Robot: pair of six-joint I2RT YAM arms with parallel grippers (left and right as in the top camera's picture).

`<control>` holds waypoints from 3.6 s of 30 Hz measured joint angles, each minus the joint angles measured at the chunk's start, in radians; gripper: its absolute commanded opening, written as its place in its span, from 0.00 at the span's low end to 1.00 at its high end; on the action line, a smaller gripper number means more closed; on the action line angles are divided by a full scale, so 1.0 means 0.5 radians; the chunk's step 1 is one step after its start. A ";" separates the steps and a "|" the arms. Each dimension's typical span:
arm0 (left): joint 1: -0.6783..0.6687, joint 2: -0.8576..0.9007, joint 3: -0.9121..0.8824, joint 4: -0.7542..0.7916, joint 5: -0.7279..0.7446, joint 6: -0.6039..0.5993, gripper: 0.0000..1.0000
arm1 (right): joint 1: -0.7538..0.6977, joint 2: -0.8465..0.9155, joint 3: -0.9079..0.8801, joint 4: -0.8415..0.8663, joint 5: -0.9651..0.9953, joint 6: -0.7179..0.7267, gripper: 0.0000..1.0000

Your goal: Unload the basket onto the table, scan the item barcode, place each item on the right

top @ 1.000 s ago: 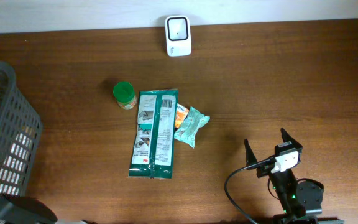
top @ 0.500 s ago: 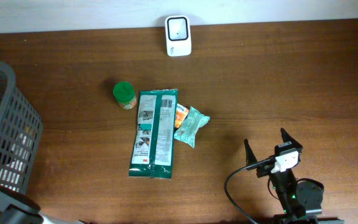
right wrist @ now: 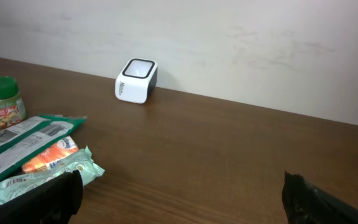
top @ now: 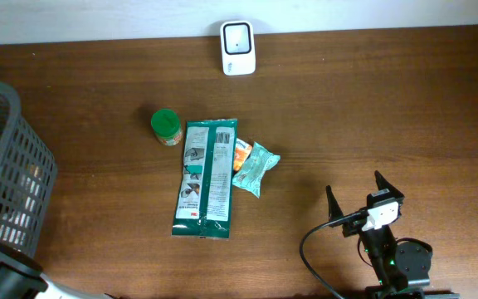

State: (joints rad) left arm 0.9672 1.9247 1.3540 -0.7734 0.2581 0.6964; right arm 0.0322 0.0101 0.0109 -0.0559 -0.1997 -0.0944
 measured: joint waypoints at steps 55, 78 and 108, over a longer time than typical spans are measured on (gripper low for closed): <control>-0.290 -0.137 1.923 -0.930 0.372 -0.597 0.20 | 0.000 0.000 0.000 0.000 0.000 0.002 0.98; -0.044 -0.060 1.644 -1.381 -0.190 -0.977 0.99 | 0.000 0.000 0.000 0.000 0.000 0.002 0.98; 0.144 0.066 0.214 -0.208 -0.690 -0.059 0.94 | 0.000 0.000 0.000 0.000 0.000 0.002 0.98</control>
State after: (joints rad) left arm 1.0393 1.9579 1.4612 -0.8772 -0.0872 0.6670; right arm 0.0322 0.0101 0.0109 -0.0559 -0.1997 -0.0937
